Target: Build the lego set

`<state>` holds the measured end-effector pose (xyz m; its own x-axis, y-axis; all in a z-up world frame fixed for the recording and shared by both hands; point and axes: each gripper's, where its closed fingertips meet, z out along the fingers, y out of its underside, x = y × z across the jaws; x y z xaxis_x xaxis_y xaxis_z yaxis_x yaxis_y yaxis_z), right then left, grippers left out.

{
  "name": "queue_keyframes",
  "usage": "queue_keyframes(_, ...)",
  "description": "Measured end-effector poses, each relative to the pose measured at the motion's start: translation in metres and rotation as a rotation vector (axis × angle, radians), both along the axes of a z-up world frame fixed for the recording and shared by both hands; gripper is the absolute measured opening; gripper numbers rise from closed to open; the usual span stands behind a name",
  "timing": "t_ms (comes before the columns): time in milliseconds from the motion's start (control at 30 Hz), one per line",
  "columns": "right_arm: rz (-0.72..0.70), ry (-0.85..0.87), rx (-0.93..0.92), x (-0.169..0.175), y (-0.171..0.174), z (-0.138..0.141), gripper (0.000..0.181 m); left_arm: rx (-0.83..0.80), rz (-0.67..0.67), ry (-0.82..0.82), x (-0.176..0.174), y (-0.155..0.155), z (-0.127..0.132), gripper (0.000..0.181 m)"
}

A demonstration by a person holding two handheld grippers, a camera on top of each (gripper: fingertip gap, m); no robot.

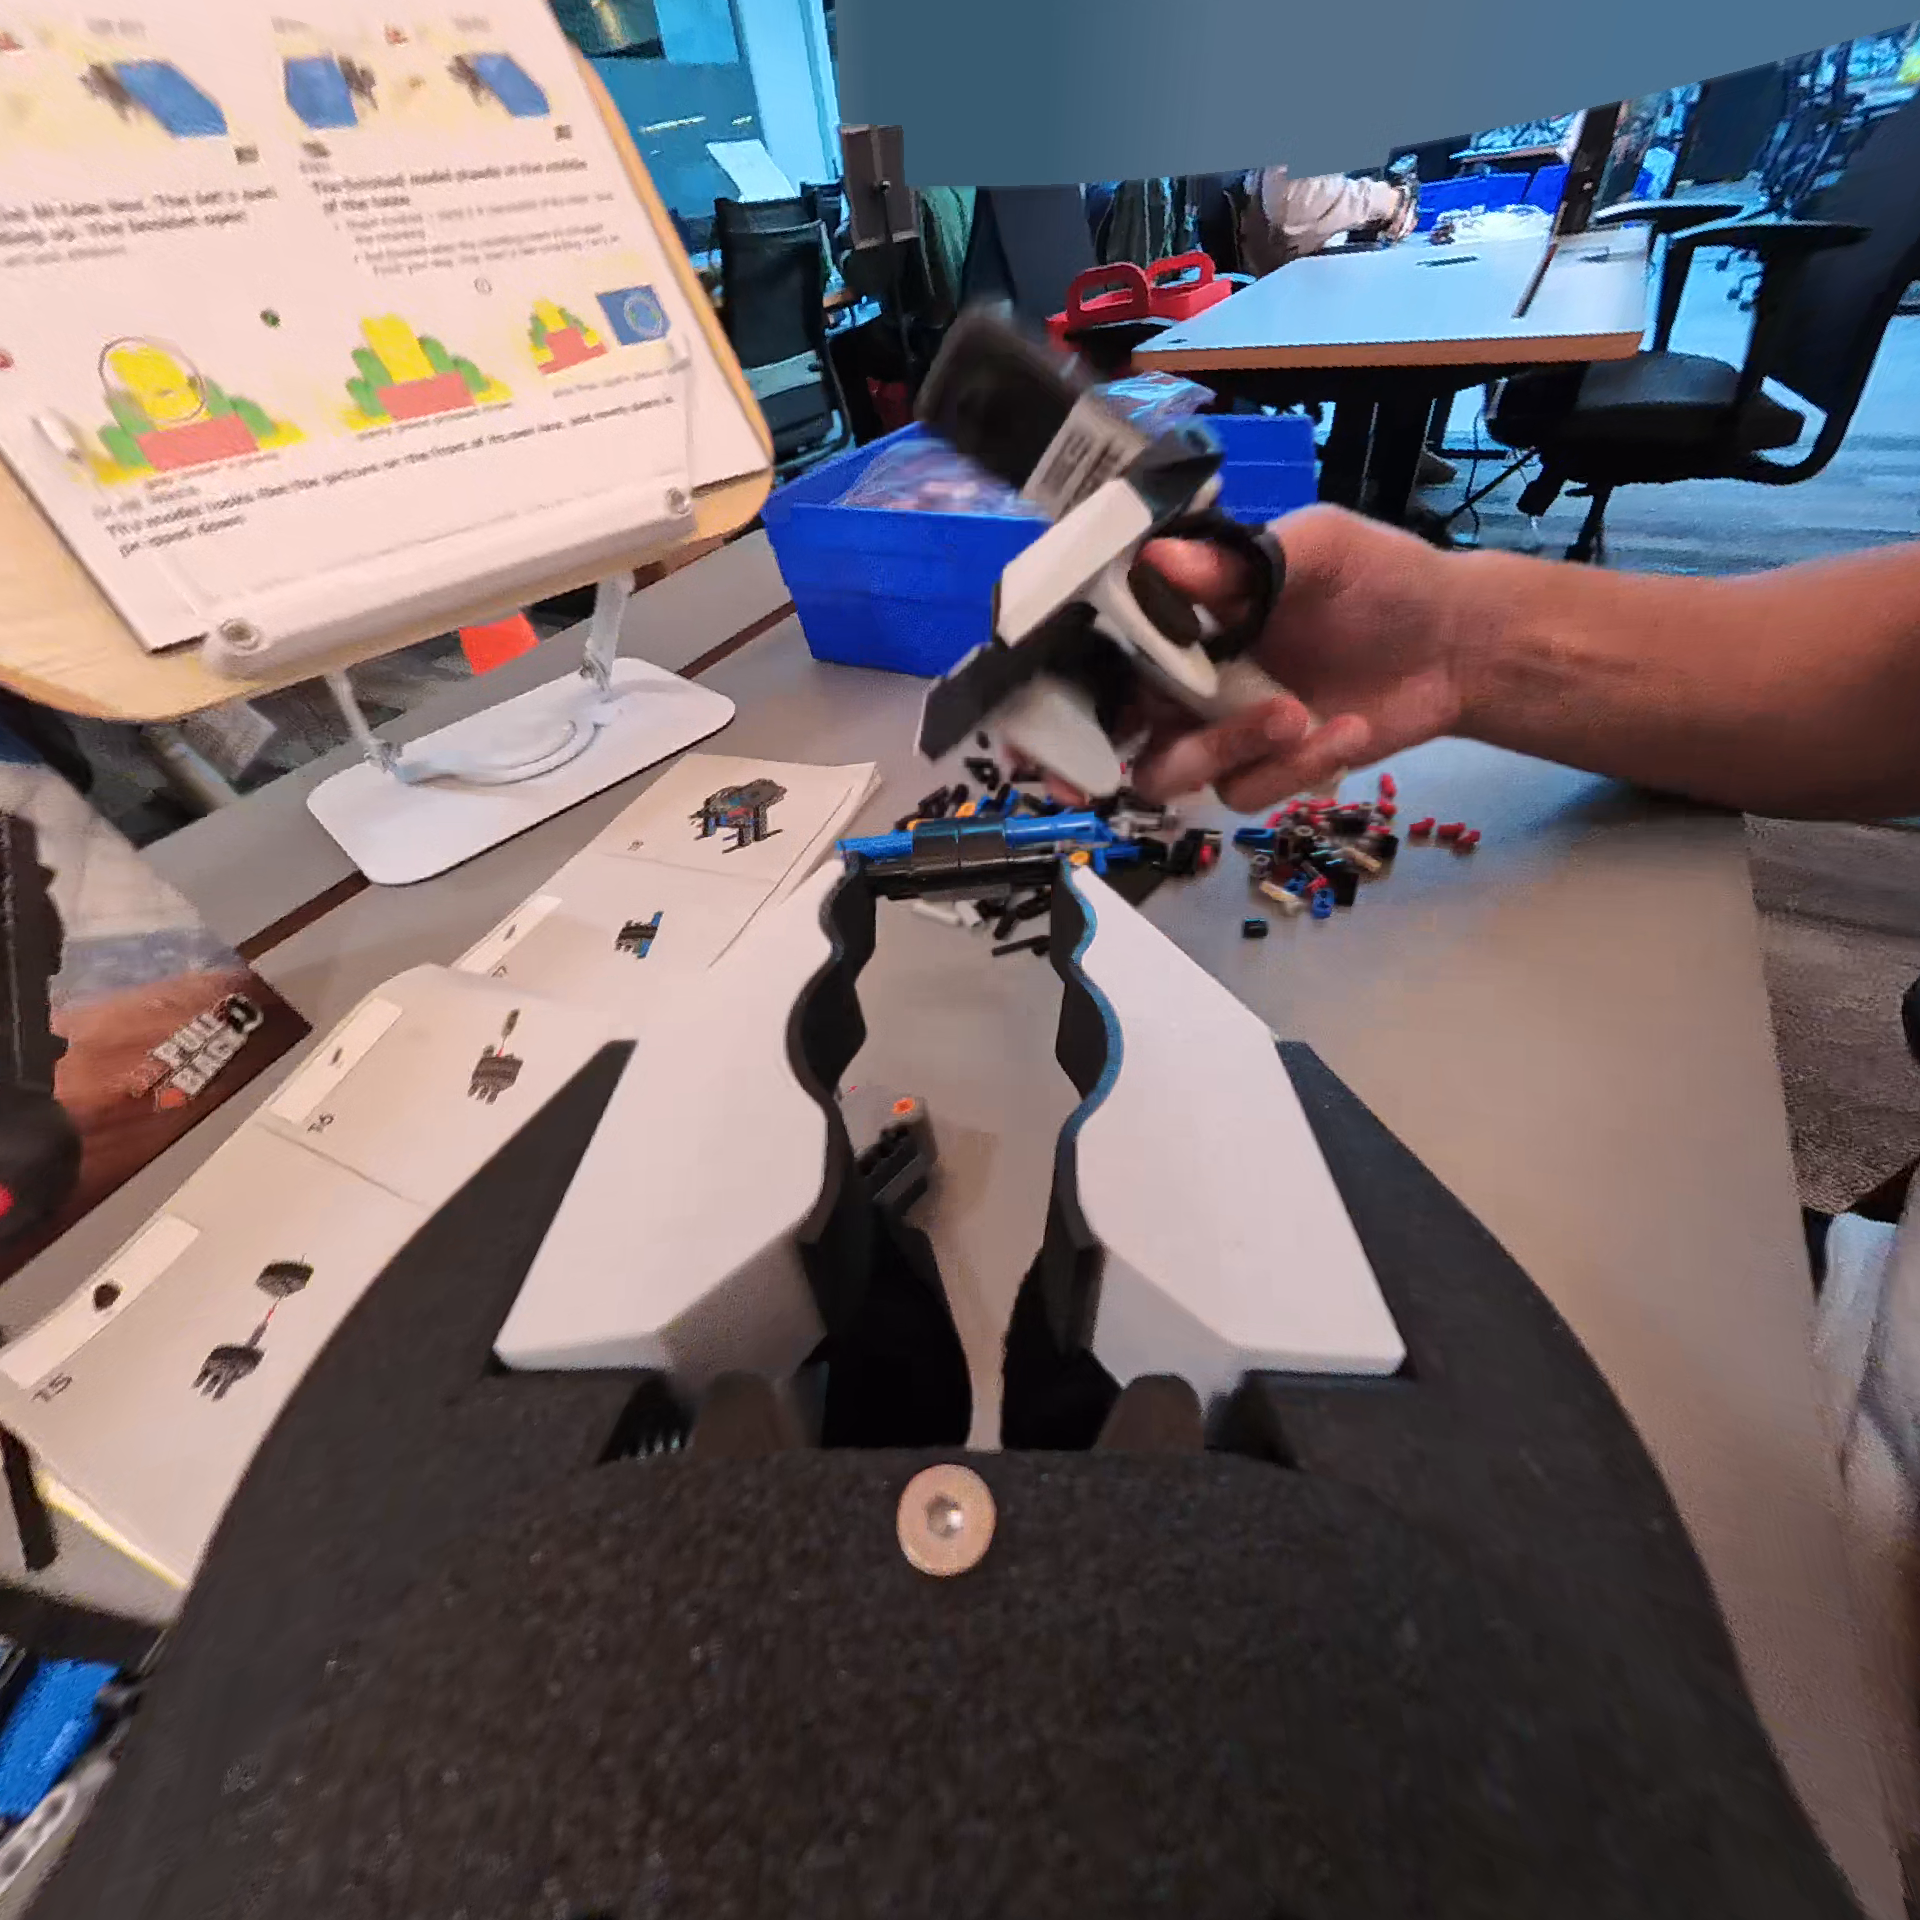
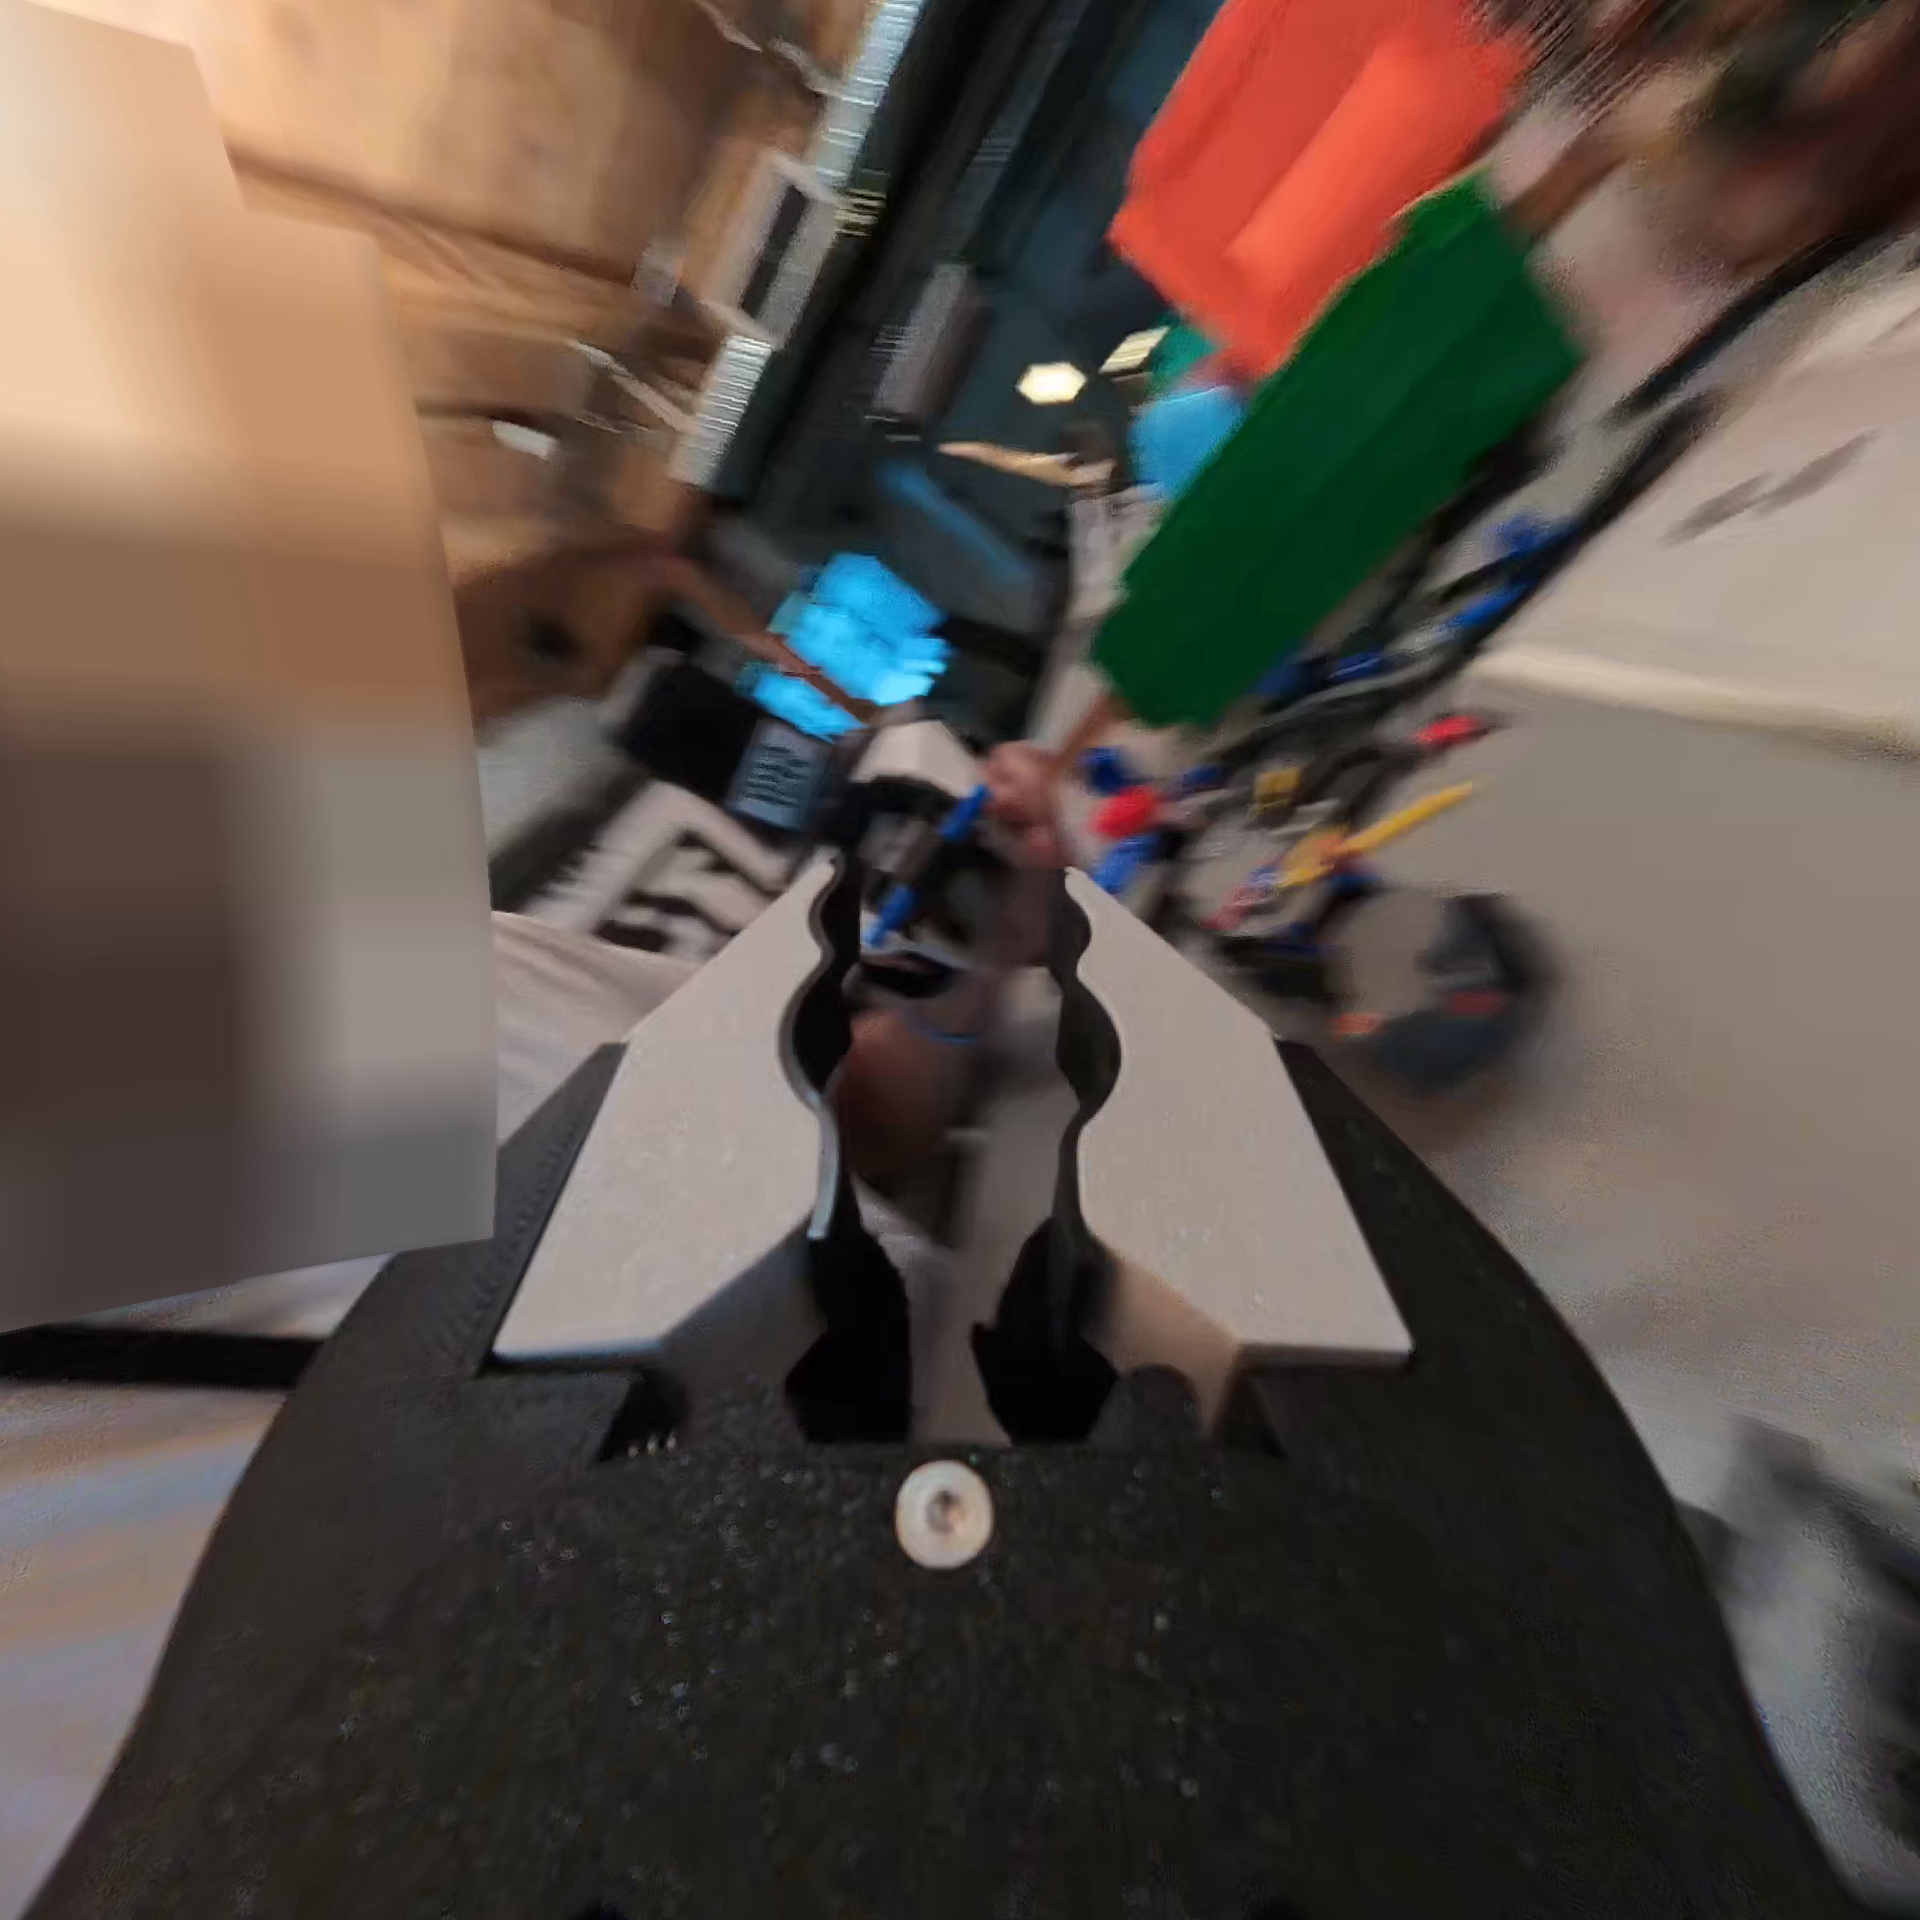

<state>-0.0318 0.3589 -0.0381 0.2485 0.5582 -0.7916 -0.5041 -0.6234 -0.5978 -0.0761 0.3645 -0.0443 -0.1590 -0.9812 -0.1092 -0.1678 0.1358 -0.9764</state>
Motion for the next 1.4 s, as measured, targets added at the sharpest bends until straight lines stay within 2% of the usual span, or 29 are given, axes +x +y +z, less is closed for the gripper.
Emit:
queue_keyframes(167,-0.568,-0.825,0.017,0.121,0.023,-0.035,0.036,0.009,0.073,0.014,-0.001,0.03,-0.011,0.031)
queue_keyframes(233,-0.671,-1.084,-0.049,0.154,0.023,-0.055,0.042,0.001,0.094,0.012,0.001,0.038,-0.019,0.031)
queue_keyframes(300,-0.68,-1.194,-0.105,0.163,0.023,-0.072,0.044,-0.019,0.102,0.066,0.002,0.042,-0.029,0.031)
queue_keyframes(433,-0.564,-1.167,-0.18,0.148,0.026,-0.102,0.042,-0.047,0.081,0.098,0.001,0.041,-0.037,0.031)
queue_keyframes(567,-0.508,-1.159,-0.178,0.145,0.027,-0.111,0.044,-0.036,0.101,0.091,0.001,0.047,-0.039,0.031)
queue_keyframes(700,-0.536,-1.196,-0.154,0.151,0.028,-0.11,0.044,-0.04,0.126,0.081,-0.001,0.056,-0.037,0.031)
queue_keyframes(867,-0.505,-1.14,-0.153,0.142,0.028,-0.111,0.043,-0.048,0.161,0.09,-0.004,0.065,-0.04,0.031)
queue_keyframes(1100,-0.503,-1.178,-0.111,0.138,0.029,-0.109,0.043,-0.032,0.215,0.095,-0.008,0.077,-0.041,0.031)
queue_keyframes(1400,-0.498,-1.17,-0.087,0.131,0.029,-0.105,0.042,-0.087,0.28,0.103,-0.017,0.093,-0.042,0.031)
